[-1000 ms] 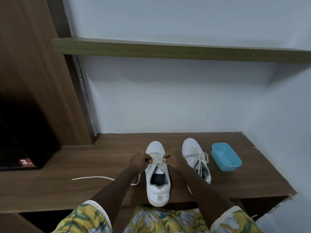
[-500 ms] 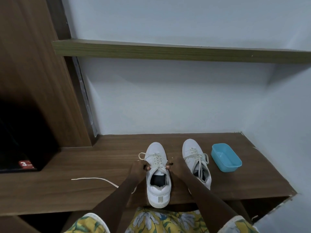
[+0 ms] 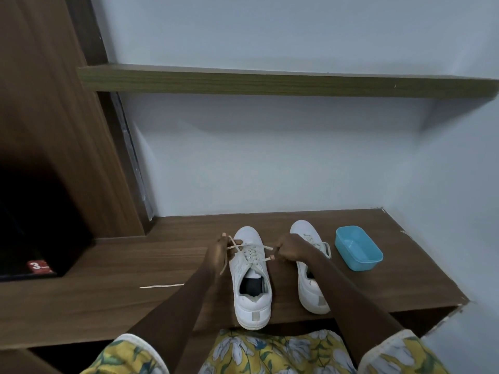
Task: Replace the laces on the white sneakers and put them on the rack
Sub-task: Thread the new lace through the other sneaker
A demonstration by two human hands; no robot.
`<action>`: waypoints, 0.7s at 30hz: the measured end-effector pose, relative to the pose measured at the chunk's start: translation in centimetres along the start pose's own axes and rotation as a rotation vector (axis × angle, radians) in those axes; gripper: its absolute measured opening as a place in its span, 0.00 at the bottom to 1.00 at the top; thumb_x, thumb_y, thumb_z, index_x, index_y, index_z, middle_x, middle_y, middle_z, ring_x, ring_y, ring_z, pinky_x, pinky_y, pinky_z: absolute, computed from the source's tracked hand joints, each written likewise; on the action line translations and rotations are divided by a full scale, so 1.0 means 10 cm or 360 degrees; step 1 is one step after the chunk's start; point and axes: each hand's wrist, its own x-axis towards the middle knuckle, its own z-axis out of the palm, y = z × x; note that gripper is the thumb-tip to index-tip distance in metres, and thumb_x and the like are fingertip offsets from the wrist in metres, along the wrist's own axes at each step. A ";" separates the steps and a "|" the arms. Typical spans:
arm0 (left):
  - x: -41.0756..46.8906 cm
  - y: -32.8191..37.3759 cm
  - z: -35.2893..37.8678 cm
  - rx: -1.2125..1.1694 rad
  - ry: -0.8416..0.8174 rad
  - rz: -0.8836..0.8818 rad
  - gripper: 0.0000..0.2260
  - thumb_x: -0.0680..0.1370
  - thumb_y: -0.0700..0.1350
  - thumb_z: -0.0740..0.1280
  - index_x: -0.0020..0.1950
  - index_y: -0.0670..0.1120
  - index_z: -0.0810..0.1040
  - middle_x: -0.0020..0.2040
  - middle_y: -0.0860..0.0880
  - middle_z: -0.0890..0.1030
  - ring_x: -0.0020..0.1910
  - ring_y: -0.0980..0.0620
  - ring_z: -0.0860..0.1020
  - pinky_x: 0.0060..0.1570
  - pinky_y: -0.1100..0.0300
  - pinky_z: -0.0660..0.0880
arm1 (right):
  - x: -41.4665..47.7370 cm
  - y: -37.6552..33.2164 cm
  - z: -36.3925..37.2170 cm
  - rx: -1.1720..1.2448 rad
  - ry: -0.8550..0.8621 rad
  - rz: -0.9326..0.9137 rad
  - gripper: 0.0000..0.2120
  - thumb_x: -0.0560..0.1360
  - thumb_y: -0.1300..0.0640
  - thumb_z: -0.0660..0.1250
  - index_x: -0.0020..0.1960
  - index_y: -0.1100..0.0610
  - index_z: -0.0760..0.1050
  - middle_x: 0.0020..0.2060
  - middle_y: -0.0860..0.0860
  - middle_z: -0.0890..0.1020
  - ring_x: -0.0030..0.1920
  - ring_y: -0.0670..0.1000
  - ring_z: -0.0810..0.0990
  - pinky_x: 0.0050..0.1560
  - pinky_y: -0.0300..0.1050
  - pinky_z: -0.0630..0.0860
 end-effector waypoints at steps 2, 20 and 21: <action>0.01 0.04 0.05 -0.0121 -0.0029 -0.0038 0.14 0.84 0.44 0.53 0.41 0.45 0.72 0.38 0.43 0.81 0.40 0.46 0.80 0.35 0.60 0.75 | -0.02 -0.03 -0.07 0.0052 0.0037 0.0021 0.07 0.73 0.65 0.66 0.45 0.65 0.82 0.29 0.50 0.78 0.30 0.44 0.72 0.30 0.32 0.66; 0.07 -0.03 0.36 0.0375 -0.0145 0.0231 0.10 0.80 0.43 0.64 0.58 0.50 0.80 0.35 0.52 0.79 0.36 0.57 0.74 0.41 0.62 0.69 | 0.04 -0.47 -0.34 -0.0104 0.0281 -0.0068 0.11 0.70 0.67 0.66 0.48 0.60 0.84 0.46 0.56 0.84 0.39 0.49 0.75 0.30 0.31 0.64; 0.06 -0.02 0.37 0.0364 -0.0130 0.0210 0.09 0.79 0.43 0.64 0.57 0.49 0.81 0.35 0.52 0.79 0.36 0.57 0.73 0.41 0.61 0.69 | 0.04 -0.49 -0.34 -0.0087 0.0296 -0.0097 0.11 0.70 0.67 0.65 0.48 0.60 0.84 0.46 0.56 0.85 0.41 0.49 0.76 0.31 0.30 0.64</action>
